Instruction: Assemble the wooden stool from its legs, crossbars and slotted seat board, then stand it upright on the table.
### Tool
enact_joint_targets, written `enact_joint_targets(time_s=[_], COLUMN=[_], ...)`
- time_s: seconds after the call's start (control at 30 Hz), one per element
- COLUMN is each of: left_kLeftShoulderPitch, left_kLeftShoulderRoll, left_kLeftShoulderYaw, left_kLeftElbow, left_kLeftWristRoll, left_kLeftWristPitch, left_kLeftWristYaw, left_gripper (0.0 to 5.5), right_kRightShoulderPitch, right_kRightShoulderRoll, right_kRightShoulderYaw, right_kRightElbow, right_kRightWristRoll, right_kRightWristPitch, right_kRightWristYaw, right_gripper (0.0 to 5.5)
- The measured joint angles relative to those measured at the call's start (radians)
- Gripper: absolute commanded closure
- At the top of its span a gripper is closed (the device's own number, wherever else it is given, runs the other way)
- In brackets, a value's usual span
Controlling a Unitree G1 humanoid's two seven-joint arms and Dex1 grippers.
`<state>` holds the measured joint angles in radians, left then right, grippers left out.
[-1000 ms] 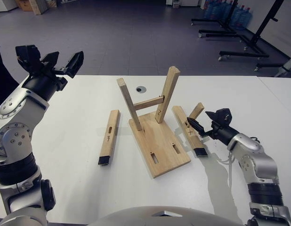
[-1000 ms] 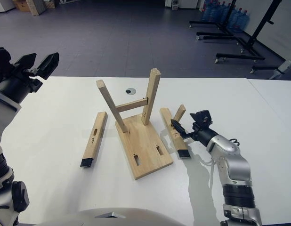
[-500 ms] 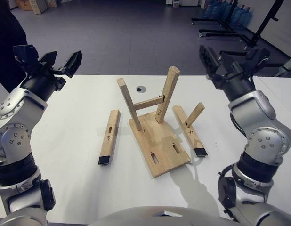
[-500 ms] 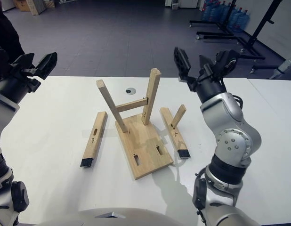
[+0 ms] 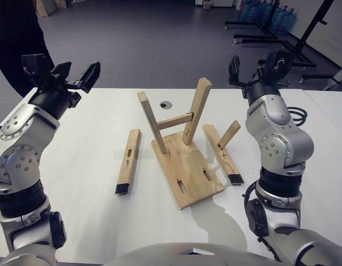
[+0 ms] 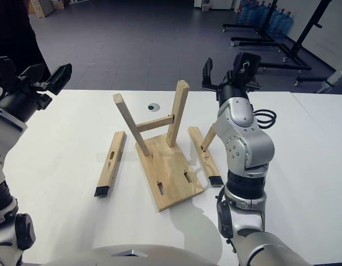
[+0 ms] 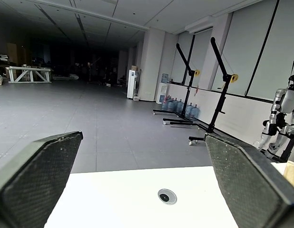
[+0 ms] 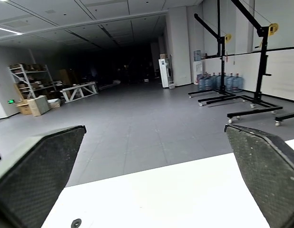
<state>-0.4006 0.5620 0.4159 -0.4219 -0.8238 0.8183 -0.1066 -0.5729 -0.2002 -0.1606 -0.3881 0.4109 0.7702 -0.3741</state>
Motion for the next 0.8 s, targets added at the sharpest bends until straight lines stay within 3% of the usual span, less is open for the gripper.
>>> enact_joint_targets(time_s=[0.5, 0.8], left_kLeftShoulderPitch=[0.0, 0.009], left_kLeftShoulderRoll=[-0.002, -0.007], left_kLeftShoulderYaw=[0.0, 0.0], left_kLeftElbow=[-0.005, -0.009], left_kLeftWristRoll=[0.002, 0.0], left_kLeftWristPitch=[0.001, 0.002], left_kLeftWristYaw=[0.0, 0.001], left_gripper=[0.81, 0.81], right_kRightShoulderPitch=[0.002, 0.174], right_kRightShoulderRoll=[0.061, 0.104], right_kRightShoulderYaw=[-0.013, 0.002], right_kRightElbow=[0.034, 0.243], right_kRightWristRoll=[-0.084, -0.18], right_kRightWristPitch=[-0.033, -0.211], right_kRightWristYaw=[0.059, 0.133], right_gripper=[0.12, 0.12])
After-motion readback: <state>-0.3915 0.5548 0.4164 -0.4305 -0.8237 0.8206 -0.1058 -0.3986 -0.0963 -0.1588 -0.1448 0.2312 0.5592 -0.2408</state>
